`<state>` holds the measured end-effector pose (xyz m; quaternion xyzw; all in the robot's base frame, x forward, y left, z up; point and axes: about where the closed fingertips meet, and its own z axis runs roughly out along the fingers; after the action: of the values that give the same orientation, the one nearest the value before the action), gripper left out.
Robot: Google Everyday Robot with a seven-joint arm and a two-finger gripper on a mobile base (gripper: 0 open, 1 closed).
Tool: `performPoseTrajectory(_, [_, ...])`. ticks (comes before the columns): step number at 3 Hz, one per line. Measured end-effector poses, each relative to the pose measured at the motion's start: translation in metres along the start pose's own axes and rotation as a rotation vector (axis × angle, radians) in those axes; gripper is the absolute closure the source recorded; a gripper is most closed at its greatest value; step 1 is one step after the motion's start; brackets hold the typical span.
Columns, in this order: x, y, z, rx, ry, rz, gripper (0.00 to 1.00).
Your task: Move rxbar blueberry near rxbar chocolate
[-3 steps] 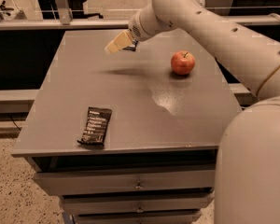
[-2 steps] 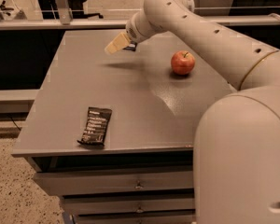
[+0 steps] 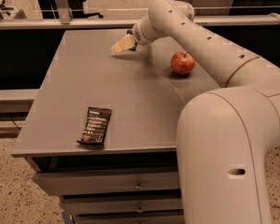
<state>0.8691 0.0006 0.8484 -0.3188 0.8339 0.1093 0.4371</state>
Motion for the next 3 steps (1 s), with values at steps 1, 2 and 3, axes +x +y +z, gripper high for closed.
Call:
performPoseTrajectory(1, [0.0021,-0.0058,0.0069,-0.003,-0.007,0.03,0.23])
performPoseTrajectory(2, [0.0042,-0.0056,0.0135,-0.014,-0.013,0.052,0.46])
performPoseTrajectory(3, [0.0023,-0.0046,0.0143,-0.023,-0.026,0.06,0.69])
